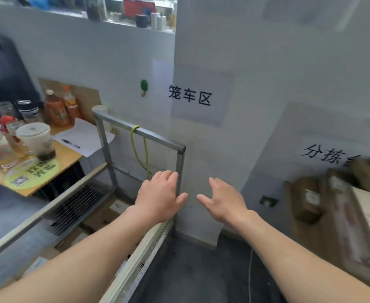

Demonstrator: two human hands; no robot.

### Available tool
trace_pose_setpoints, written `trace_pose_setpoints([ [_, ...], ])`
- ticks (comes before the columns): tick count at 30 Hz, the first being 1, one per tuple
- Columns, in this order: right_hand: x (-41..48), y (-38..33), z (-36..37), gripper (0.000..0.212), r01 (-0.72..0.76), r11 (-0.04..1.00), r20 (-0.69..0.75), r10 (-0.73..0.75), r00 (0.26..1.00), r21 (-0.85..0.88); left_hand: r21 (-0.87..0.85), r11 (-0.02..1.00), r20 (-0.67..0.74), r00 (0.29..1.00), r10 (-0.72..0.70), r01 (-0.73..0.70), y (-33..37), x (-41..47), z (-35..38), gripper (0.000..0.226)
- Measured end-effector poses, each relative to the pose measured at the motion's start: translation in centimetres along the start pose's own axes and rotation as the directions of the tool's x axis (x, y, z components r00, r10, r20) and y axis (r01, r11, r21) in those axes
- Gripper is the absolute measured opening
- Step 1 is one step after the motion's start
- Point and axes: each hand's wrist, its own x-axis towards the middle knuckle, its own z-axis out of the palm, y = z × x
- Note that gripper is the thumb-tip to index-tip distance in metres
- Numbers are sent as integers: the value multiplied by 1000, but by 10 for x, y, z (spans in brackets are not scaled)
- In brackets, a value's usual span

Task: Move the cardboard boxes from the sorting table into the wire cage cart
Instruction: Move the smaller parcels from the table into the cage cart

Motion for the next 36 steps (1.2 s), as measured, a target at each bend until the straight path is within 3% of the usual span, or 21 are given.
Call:
trace_pose_setpoints([
  [7,-55,72,-37,68,-138,990,-31,138,990,12,4,993,16,993,118,-119,83,-2,0,59],
  [13,-112,113,-64,77,-286,956,-108,293,950,69,-29,963,41,962,270,-269,133,-5,0,62],
  [24,-238,124,-66,73,-521,849,-227,525,820,84,-166,840,66,844,532,-516,194,-62,7,67],
  [36,-366,163,-58,74,-727,675,-226,733,642,124,-210,701,103,698,709,-681,273,-129,18,63],
])
